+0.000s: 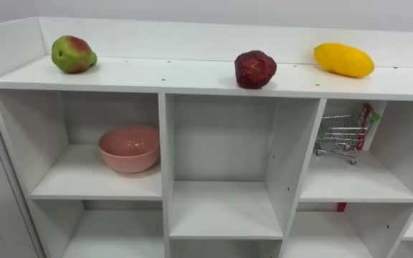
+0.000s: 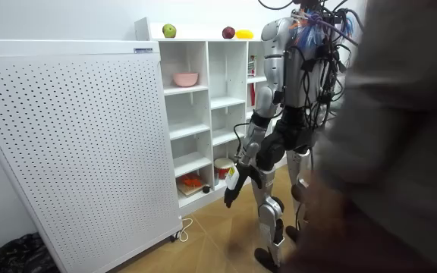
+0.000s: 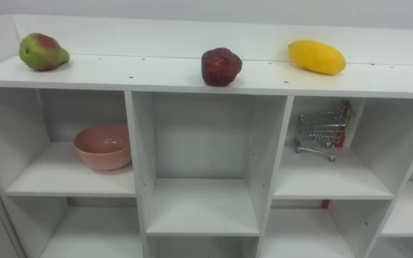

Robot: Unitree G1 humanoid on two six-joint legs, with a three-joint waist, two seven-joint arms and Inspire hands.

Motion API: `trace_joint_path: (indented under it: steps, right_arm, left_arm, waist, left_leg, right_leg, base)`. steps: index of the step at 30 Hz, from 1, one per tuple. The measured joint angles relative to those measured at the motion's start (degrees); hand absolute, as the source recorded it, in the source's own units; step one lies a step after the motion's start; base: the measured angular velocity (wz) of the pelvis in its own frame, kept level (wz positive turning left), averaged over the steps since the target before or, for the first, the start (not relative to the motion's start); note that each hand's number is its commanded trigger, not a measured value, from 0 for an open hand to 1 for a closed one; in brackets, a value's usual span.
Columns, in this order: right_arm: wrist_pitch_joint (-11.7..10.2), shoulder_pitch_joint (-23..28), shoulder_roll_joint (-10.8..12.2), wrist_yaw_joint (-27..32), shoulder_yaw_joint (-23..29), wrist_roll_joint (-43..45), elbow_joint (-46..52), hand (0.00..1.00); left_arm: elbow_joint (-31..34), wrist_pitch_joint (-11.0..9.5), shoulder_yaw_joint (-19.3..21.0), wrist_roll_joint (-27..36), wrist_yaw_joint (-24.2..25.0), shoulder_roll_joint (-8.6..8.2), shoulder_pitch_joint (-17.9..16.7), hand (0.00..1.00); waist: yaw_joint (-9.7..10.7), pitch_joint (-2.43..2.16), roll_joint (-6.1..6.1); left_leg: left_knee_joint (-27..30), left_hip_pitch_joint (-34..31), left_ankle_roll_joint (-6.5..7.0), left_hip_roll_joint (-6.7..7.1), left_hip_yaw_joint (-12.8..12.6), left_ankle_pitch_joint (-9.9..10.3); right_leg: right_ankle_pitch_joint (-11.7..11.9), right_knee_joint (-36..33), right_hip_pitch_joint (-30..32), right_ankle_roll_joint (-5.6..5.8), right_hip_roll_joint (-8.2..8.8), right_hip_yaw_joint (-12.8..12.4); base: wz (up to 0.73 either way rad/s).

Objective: Arrange fruit in the closet

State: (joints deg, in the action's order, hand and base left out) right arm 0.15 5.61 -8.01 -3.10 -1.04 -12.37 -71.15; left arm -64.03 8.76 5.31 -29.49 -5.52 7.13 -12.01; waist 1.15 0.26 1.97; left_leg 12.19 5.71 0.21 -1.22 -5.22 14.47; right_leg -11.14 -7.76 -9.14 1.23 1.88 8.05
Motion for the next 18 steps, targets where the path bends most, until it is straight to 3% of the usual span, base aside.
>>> trace_joint_path:
  steps: [8, 14, 18]
  right_arm:
    - [1.2, 0.6, 0.6, 1.3, 0.4, -8.7, -0.2, 0.0]
    - [2.6, -0.1, 0.8, 4.9, 8.9, -14.8, 1.2, 0.0]
    - [2.3, -1.4, 0.3, 10.2, 14.3, -20.2, 10.0, 0.0]
  left_arm:
    - [0.0, -0.1, 0.2, 0.0, 0.2, -0.83, -0.6, 0.0]
    - [0.1, -0.7, 1.4, 0.2, 0.3, -1.24, -0.8, 0.0]
    - [1.0, -1.3, 3.2, 0.2, 0.1, -1.06, -1.6, 0.0]
  waist:
    - [0.2, 0.0, -0.32]
    - [0.5, 0.22, -0.34]
    - [1.2, 0.25, -0.29]
  left_leg:
    - [-0.2, 0.1, -0.01, 0.01, 0.3, 0.0]
    - [-0.2, 0.8, -0.01, 0.07, 0.7, 0.0]
    - [-0.4, 1.0, 0.02, 0.24, 0.6, 0.0]
  right_leg:
    - [0.0, 0.0, -0.4, 0.0, 0.04, 0.1]
    - [0.0, -0.1, -1.0, 0.0, 0.04, -0.3]
    - [0.0, -0.1, -0.9, 0.0, 0.04, -0.5]
  base:
    - [0.01]
    - [0.02]
    - [-0.1]
